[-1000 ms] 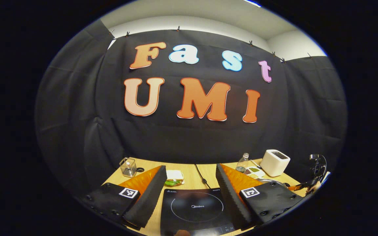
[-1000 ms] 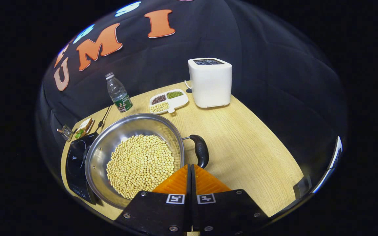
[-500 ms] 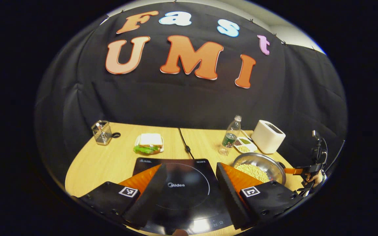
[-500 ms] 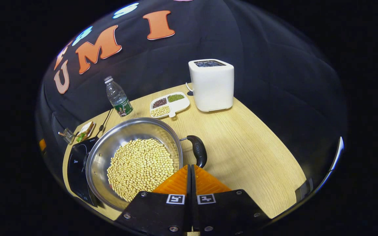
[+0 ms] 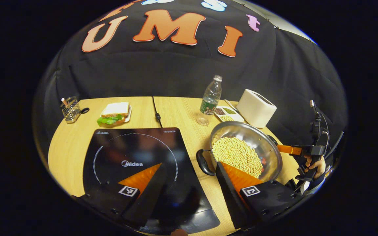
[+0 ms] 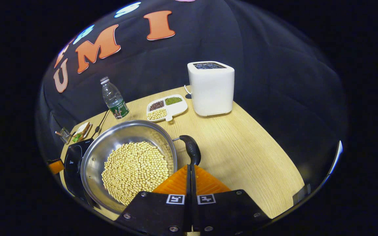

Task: First push the handle of the pot to place it horizontally, then grasp the pot with both hands and set it on the induction cooktop.

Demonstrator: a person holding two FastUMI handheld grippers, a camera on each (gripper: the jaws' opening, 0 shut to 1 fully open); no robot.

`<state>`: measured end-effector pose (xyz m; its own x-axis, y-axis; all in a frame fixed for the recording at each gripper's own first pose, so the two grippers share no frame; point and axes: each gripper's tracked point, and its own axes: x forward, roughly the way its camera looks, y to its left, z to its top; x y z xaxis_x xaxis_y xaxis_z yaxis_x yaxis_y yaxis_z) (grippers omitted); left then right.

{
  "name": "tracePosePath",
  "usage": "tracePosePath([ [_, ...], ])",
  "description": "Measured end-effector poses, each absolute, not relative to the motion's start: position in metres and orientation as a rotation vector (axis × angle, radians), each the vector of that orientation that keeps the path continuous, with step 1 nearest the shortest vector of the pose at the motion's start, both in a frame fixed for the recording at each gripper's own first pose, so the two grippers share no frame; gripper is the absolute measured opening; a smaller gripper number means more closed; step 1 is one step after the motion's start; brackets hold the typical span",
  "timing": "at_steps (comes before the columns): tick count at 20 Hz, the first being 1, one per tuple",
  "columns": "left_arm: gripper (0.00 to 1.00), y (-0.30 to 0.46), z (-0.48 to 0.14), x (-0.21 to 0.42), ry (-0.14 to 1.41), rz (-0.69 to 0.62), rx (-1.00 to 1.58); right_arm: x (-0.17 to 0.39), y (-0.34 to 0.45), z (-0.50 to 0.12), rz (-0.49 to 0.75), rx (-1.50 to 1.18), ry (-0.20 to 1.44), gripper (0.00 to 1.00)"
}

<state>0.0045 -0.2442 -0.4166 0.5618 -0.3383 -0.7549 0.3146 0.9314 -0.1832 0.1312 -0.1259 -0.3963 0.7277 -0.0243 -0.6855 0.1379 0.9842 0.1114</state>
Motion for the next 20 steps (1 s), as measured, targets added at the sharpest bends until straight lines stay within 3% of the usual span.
tracePosePath([
  [5, 1.0, -0.27, -0.438, 0.003, 0.934, -0.402, -0.037, 0.135, -0.13, -0.375, -0.076, 0.176, 0.679, 0.0],
  [6, 0.99, -0.273, -0.441, 0.003, 0.933, -0.401, -0.039, 0.137, -0.127, -0.369, -0.057, 0.172, 0.662, 0.05],
  [9, 0.99, -0.282, -0.443, 0.009, 0.921, -0.399, -0.028, 0.144, -0.125, -0.367, -0.03, 0.116, 0.627, 0.24],
  [12, 0.99, -0.287, -0.45, 0.017, 0.909, -0.374, -0.017, 0.153, -0.122, -0.368, -0.021, 0.083, 0.612, 0.57],
  [14, 0.99, -0.292, -0.457, 0.02, 0.92, -0.367, -0.021, 0.161, -0.123, -0.374, -0.033, 0.087, 0.621, 0.69],
  [18, 0.99, -0.299, -0.47, 0.026, 0.947, -0.357, -0.027, 0.174, -0.118, -0.391, -0.031, 0.134, 0.66, 0.77],
  [20, 0.98, -0.299, -0.476, 0.03, 0.948, -0.348, -0.025, 0.178, -0.117, -0.4, -0.03, 0.141, 0.683, 0.72],
])
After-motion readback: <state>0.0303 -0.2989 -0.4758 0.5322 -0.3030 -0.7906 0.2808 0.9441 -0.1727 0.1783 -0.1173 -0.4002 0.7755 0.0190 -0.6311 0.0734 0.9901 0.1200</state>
